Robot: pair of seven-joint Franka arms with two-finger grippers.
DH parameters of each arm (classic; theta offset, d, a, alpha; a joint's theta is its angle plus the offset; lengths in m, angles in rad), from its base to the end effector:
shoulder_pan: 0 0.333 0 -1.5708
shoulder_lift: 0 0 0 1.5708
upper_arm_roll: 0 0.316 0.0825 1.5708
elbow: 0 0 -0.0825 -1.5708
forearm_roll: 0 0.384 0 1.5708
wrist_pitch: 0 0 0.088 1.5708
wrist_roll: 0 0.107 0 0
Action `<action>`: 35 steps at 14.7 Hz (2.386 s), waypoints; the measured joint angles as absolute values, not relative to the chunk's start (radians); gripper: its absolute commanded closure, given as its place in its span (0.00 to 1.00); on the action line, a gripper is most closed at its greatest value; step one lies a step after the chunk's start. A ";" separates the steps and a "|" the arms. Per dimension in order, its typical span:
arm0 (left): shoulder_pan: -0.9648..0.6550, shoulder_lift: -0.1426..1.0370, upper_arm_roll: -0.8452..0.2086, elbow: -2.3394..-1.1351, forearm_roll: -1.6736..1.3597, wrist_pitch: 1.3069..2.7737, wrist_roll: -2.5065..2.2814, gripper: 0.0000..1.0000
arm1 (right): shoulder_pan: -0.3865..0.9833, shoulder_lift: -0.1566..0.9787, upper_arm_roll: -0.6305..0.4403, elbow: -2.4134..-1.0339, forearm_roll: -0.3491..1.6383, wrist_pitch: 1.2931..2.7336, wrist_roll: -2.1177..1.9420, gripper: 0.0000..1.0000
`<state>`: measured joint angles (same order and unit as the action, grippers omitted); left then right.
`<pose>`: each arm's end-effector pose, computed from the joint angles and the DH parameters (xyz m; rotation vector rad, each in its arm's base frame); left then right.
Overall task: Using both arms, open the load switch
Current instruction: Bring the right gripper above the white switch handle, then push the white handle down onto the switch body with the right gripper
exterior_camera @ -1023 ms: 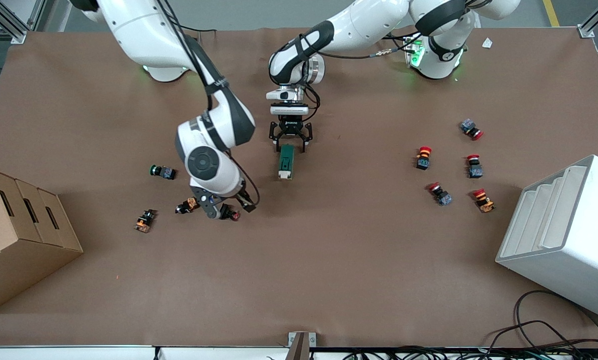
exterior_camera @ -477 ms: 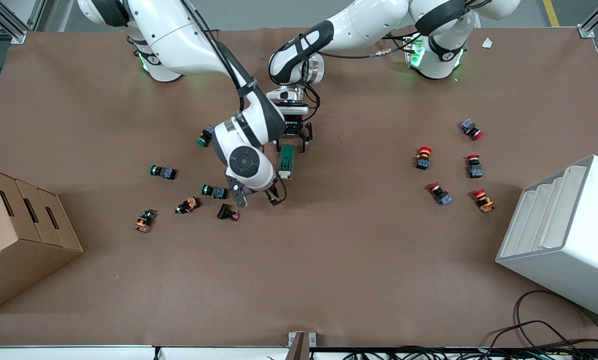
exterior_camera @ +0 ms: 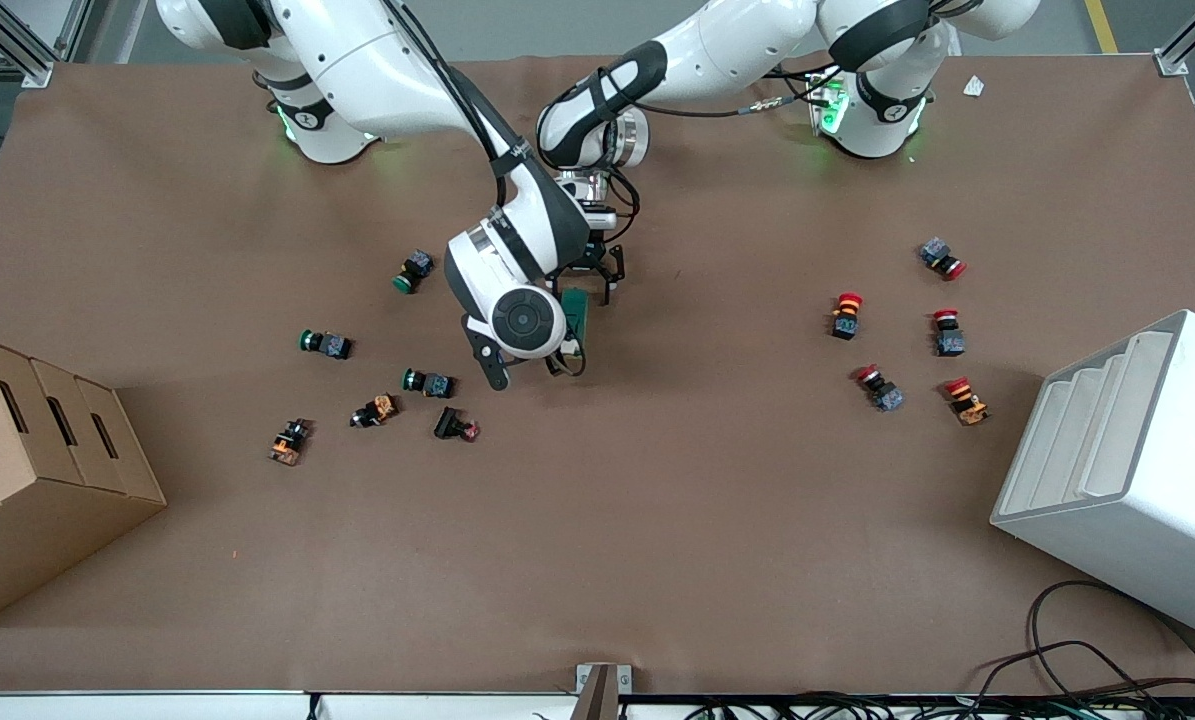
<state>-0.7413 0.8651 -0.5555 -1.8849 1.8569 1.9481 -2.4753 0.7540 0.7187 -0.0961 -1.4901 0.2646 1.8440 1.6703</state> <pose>0.2270 -0.5586 0.0891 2.7432 -0.0810 1.4804 0.5144 0.4353 0.2254 2.4153 -1.5116 -0.4328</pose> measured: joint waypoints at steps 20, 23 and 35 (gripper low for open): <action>-0.742 0.865 -0.555 -1.885 1.857 1.948 -2.475 0.00 | 0.741 0.792 -0.079 -1.452 0.276 1.932 1.542 0.00; -0.742 0.865 -0.555 -1.885 1.857 1.948 -2.475 0.00 | 0.748 0.786 -0.078 -1.434 0.276 1.858 1.542 0.00; -0.742 0.865 -0.555 -1.885 1.857 1.948 -2.476 0.00 | 0.766 0.741 -0.028 -1.469 0.287 1.701 1.541 0.00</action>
